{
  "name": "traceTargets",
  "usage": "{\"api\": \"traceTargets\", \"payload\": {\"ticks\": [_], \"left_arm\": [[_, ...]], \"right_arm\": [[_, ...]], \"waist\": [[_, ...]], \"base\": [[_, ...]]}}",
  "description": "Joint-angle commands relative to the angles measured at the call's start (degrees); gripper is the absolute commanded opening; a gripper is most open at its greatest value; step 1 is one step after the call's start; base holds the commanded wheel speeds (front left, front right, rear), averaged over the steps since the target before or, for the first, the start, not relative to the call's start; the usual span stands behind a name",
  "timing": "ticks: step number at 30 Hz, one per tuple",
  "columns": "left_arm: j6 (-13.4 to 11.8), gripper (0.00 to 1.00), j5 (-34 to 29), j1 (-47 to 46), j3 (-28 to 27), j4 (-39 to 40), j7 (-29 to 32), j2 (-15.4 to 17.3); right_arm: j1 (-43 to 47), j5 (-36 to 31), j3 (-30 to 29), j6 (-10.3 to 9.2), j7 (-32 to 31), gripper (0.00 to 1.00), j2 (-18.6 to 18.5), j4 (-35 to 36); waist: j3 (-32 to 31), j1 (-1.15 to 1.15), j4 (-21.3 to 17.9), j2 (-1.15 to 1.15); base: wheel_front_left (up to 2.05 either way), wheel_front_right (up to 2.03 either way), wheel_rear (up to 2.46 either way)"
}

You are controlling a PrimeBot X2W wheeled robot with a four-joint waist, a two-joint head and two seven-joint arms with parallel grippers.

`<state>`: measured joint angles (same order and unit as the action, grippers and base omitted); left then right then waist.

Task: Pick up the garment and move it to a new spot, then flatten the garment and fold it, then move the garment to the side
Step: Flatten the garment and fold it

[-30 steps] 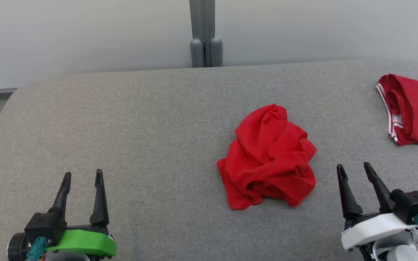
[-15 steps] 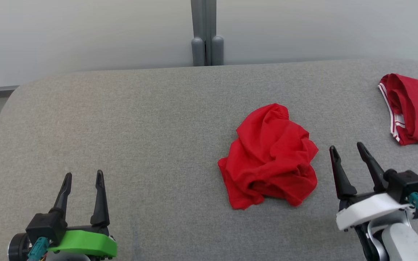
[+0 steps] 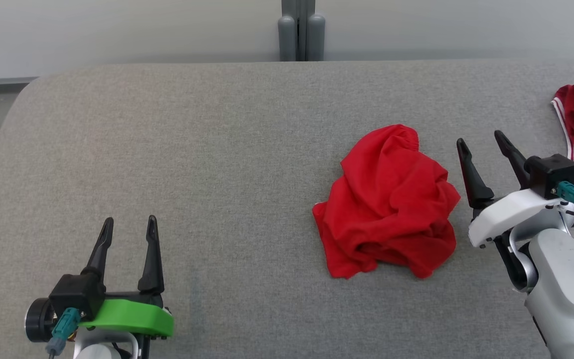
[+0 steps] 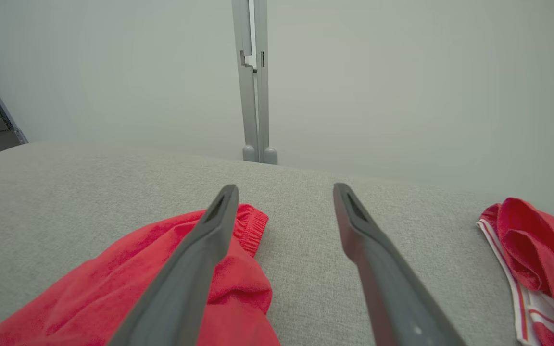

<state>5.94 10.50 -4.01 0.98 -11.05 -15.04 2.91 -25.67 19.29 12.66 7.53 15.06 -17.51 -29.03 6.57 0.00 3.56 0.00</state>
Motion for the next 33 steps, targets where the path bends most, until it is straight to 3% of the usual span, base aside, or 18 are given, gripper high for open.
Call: {"api": "traceTargets", "payload": {"ticks": [1, 8, 21, 22, 23, 25, 33], "left_arm": [[-0.5, 1.00, 0.3, -1.1, 0.3, 0.2, -0.2, 0.0], [-1.0, 1.00, 0.7, -2.4, 1.2, -0.2, -0.2, 0.0], [-1.8, 1.00, 0.9, -2.3, 2.0, -0.8, -0.2, 0.0], [-1.8, 1.00, 0.9, -2.3, 2.1, -0.8, -0.2, 0.0], [-1.9, 1.00, 0.9, -2.3, 2.1, -0.7, -0.2, 0.0], [-2.0, 1.00, 0.7, -2.2, 2.1, -0.6, -0.2, 0.0], [-2.3, 1.00, 0.2, -1.6, 1.6, -0.4, -0.2, 0.0]], "right_arm": [[-1.1, 0.7, 0.9, -0.09, 0.2, 1.00, -0.2, -2.2], [-4.5, 4.3, 4.2, -0.09, 0.2, 1.00, 0.6, -14.0], [0.2, 13.3, 12.8, -0.06, 0.0, 1.00, 5.1, -21.3], [0.4, 14.0, 13.3, -0.04, 0.0, 0.92, 5.3, -21.5], [0.5, 14.7, 13.9, -0.04, 0.0, 0.44, 5.5, -21.7], [0.0, 15.9, 14.1, -0.05, 0.0, 0.00, 5.0, -21.6], [-1.6, 16.4, 7.6, -0.10, 0.1, 0.00, -0.9, -18.8]], "waist": [[1.7, 0.00, 1.4, 0.00], [3.6, 0.00, 2.5, 0.00], [2.5, 0.00, 2.5, 0.00], [2.5, 0.00, 2.5, 0.00], [2.4, 0.00, 2.5, 0.00], [2.4, 0.00, 2.4, 0.00], [2.0, 0.00, 1.7, 0.00]], "base": [[0.00, 0.00, 0.00], [0.00, 0.00, 0.00], [0.00, 0.00, 0.00], [0.00, 0.00, 0.00], [0.00, 0.00, 0.00], [0.00, 0.00, 0.00], [0.00, 0.00, 0.00]]}}
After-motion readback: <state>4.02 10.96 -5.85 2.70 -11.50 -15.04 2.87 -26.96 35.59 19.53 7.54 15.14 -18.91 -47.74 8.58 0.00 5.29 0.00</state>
